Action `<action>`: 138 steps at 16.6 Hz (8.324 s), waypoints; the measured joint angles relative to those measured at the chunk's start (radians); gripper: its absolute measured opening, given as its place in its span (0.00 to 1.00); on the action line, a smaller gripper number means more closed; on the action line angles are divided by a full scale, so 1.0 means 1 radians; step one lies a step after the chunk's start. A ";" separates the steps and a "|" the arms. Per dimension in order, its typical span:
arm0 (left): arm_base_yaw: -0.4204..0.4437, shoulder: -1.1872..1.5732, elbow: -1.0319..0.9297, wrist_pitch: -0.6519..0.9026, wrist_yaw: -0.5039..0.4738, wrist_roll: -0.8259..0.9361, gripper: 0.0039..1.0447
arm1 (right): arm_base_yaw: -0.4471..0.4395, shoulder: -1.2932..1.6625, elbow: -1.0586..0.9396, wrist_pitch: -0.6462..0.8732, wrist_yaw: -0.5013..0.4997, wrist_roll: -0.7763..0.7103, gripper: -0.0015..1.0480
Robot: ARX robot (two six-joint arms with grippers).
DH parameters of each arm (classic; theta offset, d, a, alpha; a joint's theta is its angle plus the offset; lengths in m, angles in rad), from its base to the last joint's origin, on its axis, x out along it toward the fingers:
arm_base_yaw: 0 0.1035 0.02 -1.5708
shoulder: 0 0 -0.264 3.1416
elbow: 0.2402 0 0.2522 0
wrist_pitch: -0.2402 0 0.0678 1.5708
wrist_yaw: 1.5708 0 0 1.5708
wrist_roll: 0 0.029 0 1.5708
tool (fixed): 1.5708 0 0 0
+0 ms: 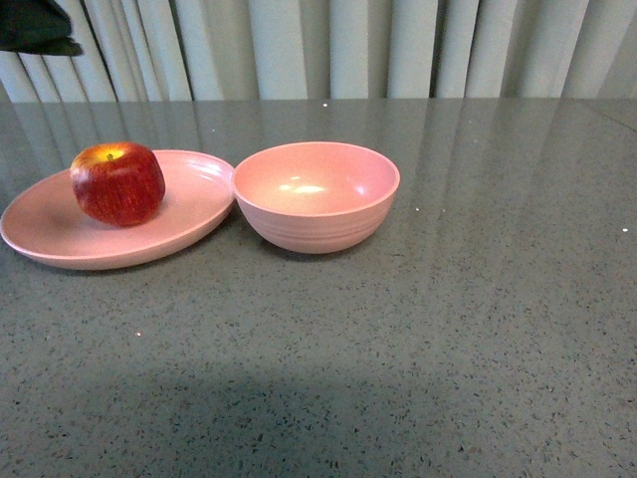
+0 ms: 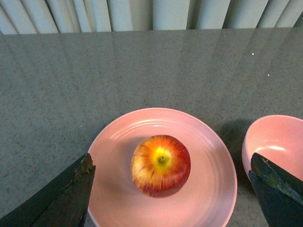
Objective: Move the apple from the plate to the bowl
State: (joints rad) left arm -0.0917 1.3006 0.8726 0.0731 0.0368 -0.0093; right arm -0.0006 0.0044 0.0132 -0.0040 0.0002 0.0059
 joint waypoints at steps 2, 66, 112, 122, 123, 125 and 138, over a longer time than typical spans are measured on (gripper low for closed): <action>-0.027 0.122 0.078 -0.029 -0.024 0.010 0.94 | 0.000 0.000 0.000 0.000 0.000 0.000 0.94; -0.383 0.518 0.426 -0.188 -0.081 -0.051 0.94 | 0.000 0.000 0.000 0.000 0.000 0.000 0.94; 0.089 -0.969 -0.851 0.260 -0.037 -0.005 0.01 | 0.000 0.000 0.000 0.000 0.000 0.000 0.94; 0.089 -1.060 -0.858 0.171 -0.037 -0.005 0.01 | 0.000 0.000 0.000 0.000 0.000 0.000 0.94; 0.089 -1.083 -0.858 0.146 -0.037 -0.005 0.01 | 0.000 0.000 0.000 0.000 0.000 0.000 0.94; 0.089 -1.290 -0.855 -0.056 -0.035 -0.004 0.01 | 0.000 0.000 0.000 0.000 0.000 0.000 0.94; 0.090 -1.291 -0.858 -0.077 -0.037 -0.003 0.94 | 0.000 0.000 0.000 0.000 0.000 0.000 0.94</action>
State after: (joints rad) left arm -0.0017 0.0101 0.0151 -0.0036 -0.0002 -0.0120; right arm -0.0002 0.0044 0.0132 -0.0040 0.0002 0.0059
